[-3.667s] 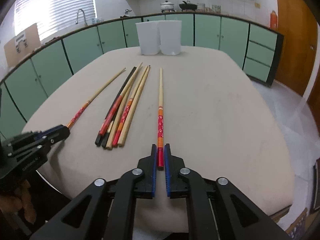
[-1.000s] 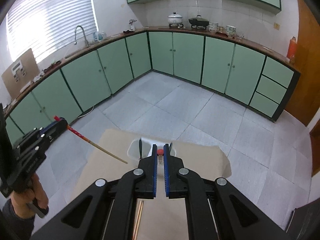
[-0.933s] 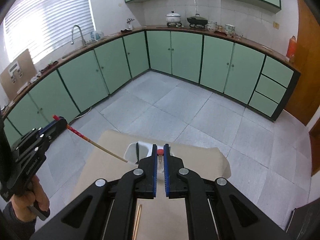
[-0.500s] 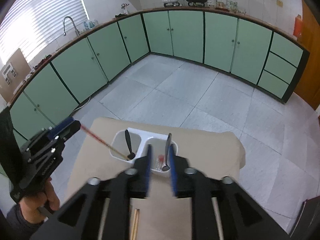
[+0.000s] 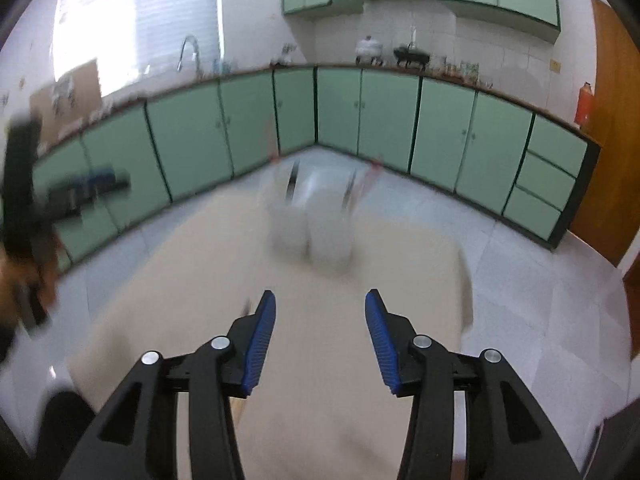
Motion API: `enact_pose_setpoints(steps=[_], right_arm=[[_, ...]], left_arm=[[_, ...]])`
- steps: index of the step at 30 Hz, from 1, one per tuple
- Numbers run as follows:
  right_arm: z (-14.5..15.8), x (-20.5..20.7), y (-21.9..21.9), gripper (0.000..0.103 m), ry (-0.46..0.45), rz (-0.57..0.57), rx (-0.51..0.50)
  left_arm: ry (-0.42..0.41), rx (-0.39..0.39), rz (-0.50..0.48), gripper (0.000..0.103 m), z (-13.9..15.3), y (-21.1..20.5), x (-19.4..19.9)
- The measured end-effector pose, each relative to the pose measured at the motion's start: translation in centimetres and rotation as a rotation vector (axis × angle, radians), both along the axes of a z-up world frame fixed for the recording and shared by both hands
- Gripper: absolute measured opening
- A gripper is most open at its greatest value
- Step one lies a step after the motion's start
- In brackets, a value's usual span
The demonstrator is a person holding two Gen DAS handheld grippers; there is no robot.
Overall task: Organize utensils
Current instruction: 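Move both open tools back toward the remaining chopsticks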
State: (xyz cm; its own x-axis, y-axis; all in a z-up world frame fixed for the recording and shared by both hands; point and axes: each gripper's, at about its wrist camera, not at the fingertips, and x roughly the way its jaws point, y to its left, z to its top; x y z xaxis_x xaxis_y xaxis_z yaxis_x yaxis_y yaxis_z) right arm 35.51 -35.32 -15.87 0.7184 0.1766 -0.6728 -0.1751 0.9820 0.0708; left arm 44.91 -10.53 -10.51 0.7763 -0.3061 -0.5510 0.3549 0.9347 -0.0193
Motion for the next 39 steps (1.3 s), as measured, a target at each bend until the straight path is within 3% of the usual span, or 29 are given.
enact_pose_setpoints(steps=[3,8,13,15,17,22,29,35,39], right_arm=[[-6.5,-5.3,3.0,0.042,0.045,0.033,-0.012],[-11.0,-8.1,5.8,0.041,0.077,0.052,-0.049],[-11.3,-7.1,7.8,0.041,0.045,0.082,-0.093],[-11.3,-6.6,9.0,0.035,0.043,0.098,-0.076],[-11.5,-6.4,9.8,0.018,0.043,0.124,-0.064],[-11.3,-6.5,9.3,0.019,0.068,0.133,-0.028],[-11.2,-6.6,6.2,0.021,0.064,0.046,-0.016],[-11.4,-7.0,4.9,0.025,0.069,0.040,-0.015],[-11.7,-7.1,4.7,0.029,0.071,0.040,-0.010]], left_arm=[[0.052,0.000,0.004,0.082,-4.1,0.9,-5.1],[0.121,-0.002,-0.016,0.082,-9.2,1.2,-11.1],[0.166,-0.056,0.031,0.082,-11.0,3.3,-13.0],[0.176,-0.083,0.051,0.082,-10.9,4.6,-13.1],[0.171,-0.073,0.051,0.082,-10.8,4.7,-13.5],[0.185,-0.055,-0.022,0.082,-11.3,2.7,-14.4],[0.234,0.027,-0.121,0.081,-15.0,-2.9,-14.2],[0.274,0.082,-0.122,0.080,-17.3,-4.3,-13.1],[0.257,0.107,-0.121,0.080,-17.5,-4.8,-13.0]])
